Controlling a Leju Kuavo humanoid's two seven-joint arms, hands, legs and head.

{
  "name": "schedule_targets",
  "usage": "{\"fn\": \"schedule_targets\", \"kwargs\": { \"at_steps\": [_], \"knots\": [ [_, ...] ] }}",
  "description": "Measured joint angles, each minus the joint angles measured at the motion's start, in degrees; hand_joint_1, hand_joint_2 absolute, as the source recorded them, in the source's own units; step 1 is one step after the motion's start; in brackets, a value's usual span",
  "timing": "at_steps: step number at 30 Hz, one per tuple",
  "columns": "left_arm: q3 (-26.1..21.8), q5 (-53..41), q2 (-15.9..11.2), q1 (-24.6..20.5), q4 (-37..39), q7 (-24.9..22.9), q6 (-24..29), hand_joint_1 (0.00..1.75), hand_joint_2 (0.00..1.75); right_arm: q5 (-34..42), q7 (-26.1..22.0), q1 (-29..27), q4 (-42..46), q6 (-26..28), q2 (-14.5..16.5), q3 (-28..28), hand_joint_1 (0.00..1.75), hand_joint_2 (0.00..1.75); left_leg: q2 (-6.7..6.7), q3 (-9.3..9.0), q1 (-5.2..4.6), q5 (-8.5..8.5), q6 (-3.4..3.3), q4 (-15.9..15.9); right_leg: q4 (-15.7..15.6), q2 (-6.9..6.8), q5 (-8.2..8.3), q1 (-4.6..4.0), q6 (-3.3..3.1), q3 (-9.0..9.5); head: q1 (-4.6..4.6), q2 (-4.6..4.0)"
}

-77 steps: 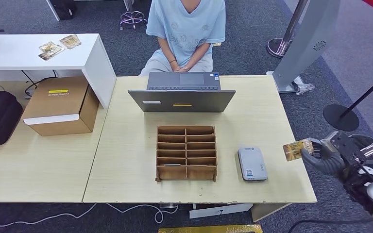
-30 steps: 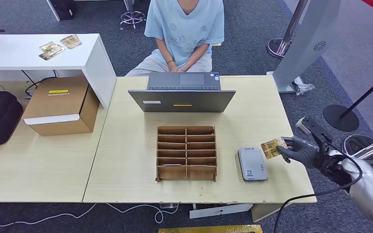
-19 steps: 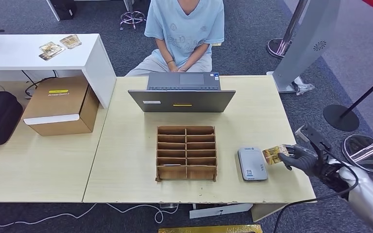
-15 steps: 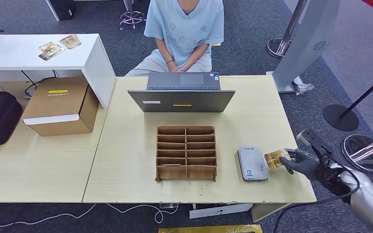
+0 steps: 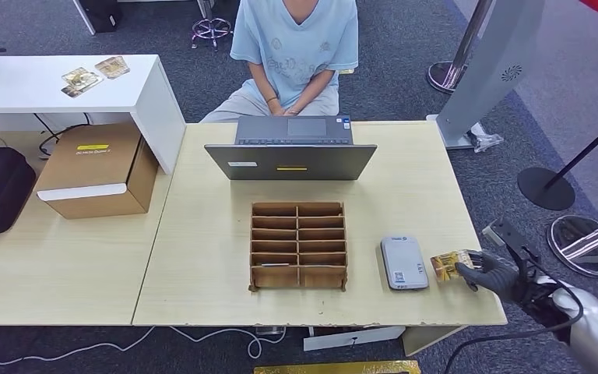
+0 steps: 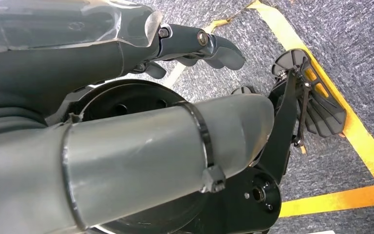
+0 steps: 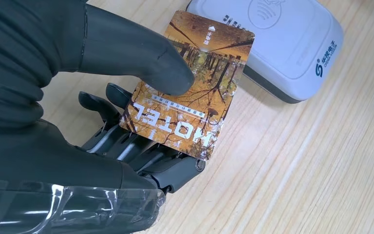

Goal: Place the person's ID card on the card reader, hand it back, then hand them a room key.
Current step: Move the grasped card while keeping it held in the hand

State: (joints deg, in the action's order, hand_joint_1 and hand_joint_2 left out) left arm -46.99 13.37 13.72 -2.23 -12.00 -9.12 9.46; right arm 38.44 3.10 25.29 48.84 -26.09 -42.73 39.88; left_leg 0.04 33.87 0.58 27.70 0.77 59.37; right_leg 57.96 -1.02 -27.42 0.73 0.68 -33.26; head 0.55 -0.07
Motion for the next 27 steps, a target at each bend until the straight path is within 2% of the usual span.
{"fn": "schedule_targets", "kwargs": {
  "at_steps": [27],
  "knots": [
    [0.0, 0.4, -0.1, 0.0, 0.0, 0.0, 0.0, 0.00, 0.00, -2.7, -0.2, 3.8, -2.5, -2.7, 2.8, 0.8, 1.75, 1.75, -0.01, 0.02, 0.00, -0.01, -0.01, 0.0, 0.0, -0.03, 0.01, 0.00, 0.00, 0.01, 0.00, 0.00]
  ]
}}
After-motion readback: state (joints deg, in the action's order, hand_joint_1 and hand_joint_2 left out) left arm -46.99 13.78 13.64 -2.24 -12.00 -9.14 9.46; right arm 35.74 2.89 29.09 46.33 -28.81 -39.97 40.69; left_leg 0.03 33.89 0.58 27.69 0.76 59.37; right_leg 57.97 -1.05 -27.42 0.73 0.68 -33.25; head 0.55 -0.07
